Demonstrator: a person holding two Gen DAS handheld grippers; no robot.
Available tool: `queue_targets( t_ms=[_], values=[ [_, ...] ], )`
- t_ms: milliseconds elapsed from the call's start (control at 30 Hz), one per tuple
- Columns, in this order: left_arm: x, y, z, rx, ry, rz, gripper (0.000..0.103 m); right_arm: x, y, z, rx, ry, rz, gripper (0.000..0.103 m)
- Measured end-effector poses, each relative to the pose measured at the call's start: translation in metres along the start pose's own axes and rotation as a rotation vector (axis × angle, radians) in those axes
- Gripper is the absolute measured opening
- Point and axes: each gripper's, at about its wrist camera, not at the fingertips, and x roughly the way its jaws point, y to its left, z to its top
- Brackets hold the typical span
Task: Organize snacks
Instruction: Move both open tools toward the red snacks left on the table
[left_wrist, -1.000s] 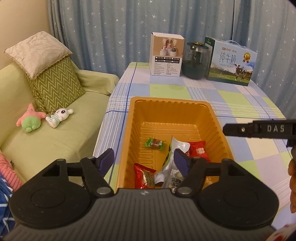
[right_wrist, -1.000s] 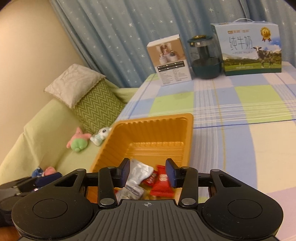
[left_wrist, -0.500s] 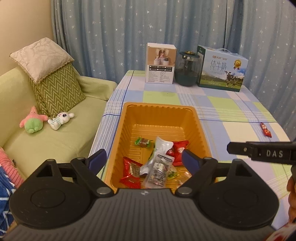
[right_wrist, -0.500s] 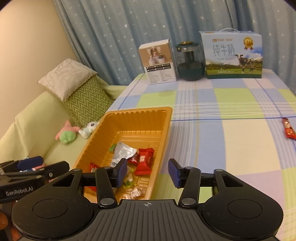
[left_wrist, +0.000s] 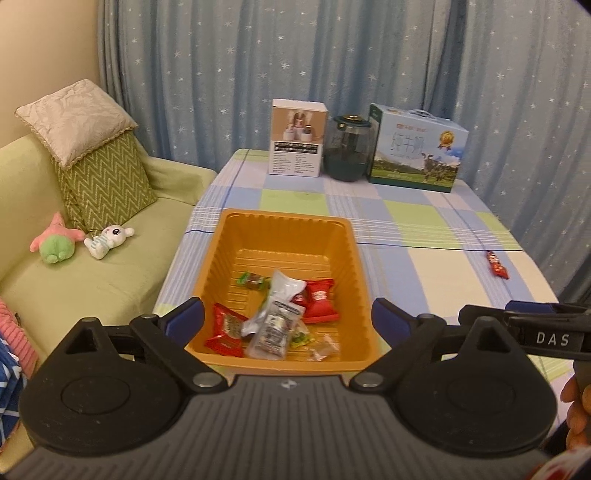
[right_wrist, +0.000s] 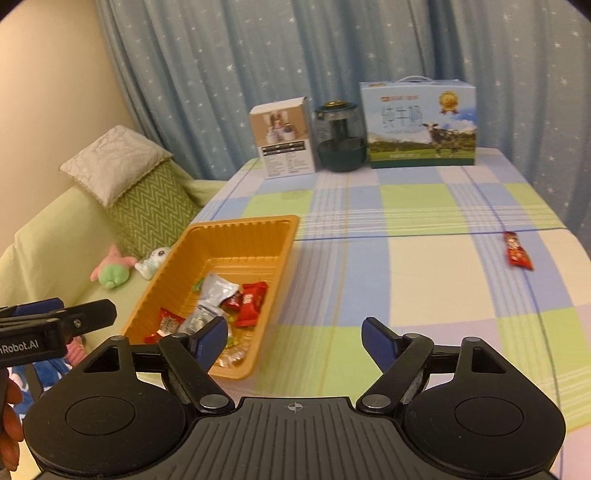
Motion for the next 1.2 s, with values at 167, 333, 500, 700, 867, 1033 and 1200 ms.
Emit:
queue_targets(
  t_ms=[167,333,500,700,867,1033,1200],
  values=[
    [-0.007,-0.017,-0.002,0.000,-0.004,-0.023,0.096,-0.020,-0.017,-0.005,0.017,-0.011,-0.036,0.080],
    [-0.009,-0.038,-0.005,0.018,-0.006,-0.051,0.097,-0.036,-0.036,-0.007,0.033,-0.023,-0.073,0.081],
    [-0.007,-0.060,-0.006,0.042,-0.003,-0.086,0.097,-0.049,-0.054,-0.008,0.056,-0.034,-0.105,0.081],
    [-0.001,-0.083,-0.003,0.075,0.000,-0.127,0.097,-0.060,-0.076,-0.007,0.089,-0.049,-0.135,0.081],
    [0.006,-0.098,0.000,0.093,0.004,-0.150,0.097,-0.066,-0.094,-0.005,0.115,-0.059,-0.161,0.081],
    [0.017,-0.114,0.002,0.109,0.016,-0.173,0.097,-0.069,-0.113,-0.006,0.142,-0.063,-0.186,0.081],
    [0.030,-0.132,0.003,0.127,0.027,-0.199,0.097,-0.069,-0.132,-0.007,0.160,-0.069,-0.215,0.081]
  ],
)
